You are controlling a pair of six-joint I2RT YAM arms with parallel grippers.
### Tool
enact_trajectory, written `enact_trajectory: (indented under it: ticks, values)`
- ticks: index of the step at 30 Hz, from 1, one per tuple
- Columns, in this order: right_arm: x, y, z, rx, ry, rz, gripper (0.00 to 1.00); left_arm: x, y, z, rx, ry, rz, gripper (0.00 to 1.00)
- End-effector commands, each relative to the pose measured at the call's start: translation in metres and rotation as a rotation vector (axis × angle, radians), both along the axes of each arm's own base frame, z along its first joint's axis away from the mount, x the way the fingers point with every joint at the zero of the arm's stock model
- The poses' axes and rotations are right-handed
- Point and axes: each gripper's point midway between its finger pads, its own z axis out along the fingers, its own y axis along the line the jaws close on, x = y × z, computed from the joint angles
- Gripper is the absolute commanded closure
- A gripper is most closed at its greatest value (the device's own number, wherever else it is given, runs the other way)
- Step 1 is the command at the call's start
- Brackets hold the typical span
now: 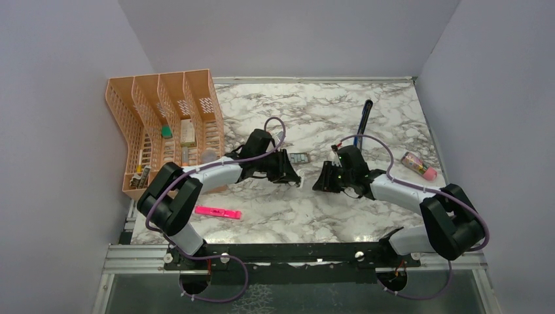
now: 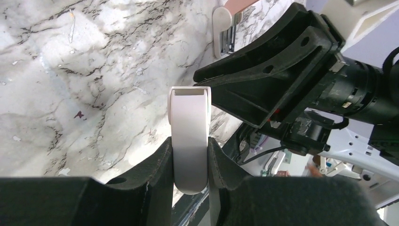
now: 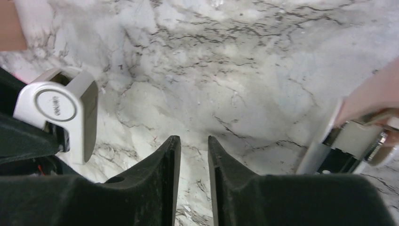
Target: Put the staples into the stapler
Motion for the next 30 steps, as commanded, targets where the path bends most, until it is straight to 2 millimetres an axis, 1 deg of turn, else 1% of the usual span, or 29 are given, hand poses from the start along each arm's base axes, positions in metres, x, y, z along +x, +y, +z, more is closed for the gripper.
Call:
enact_trajectory:
  ticks: [1,4,7,8,10,12,14,18,20,22,26,30]
  values:
    - [-0.004,0.013,0.014,0.062,-0.065,0.125,0.65,0.003,0.003,0.010,0.034,-0.049,-0.031,1.00]
    - [-0.013,0.029,0.032,0.155,-0.121,0.243,0.54,0.005,0.008,0.011,0.064,-0.067,-0.020,1.00]
    - [-0.023,0.041,0.048,0.228,-0.167,0.326,0.37,0.005,0.007,0.014,0.058,-0.067,-0.022,1.00]
    - [-0.026,0.045,0.053,0.247,-0.179,0.342,0.34,0.005,0.007,0.014,0.055,-0.065,-0.023,1.00]
    - [-0.026,0.050,0.061,0.263,-0.198,0.352,0.29,0.003,0.006,0.014,0.046,-0.060,-0.028,1.00]
    - [-0.023,0.053,0.064,0.261,-0.204,0.341,0.27,0.002,0.006,0.015,0.037,-0.059,-0.035,1.00]
    - [-0.019,0.057,0.064,0.256,-0.202,0.328,0.26,-0.001,0.006,0.017,0.028,-0.057,-0.042,1.00]
    - [-0.015,0.062,0.059,0.242,-0.190,0.302,0.27,-0.005,0.005,0.019,0.007,-0.046,-0.056,1.00]
    - [-0.012,0.062,0.055,0.231,-0.183,0.281,0.30,-0.007,0.005,0.019,-0.002,-0.037,-0.061,1.00]
    - [-0.006,0.060,0.050,0.206,-0.181,0.240,0.35,-0.010,0.005,0.019,-0.010,-0.027,-0.069,1.00]
    - [0.000,0.056,0.044,0.186,-0.192,0.199,0.45,-0.014,0.007,0.018,-0.011,-0.009,-0.078,1.00]
    - [0.003,0.053,0.039,0.169,-0.201,0.174,0.49,-0.019,0.008,0.018,-0.014,0.010,-0.091,1.00]
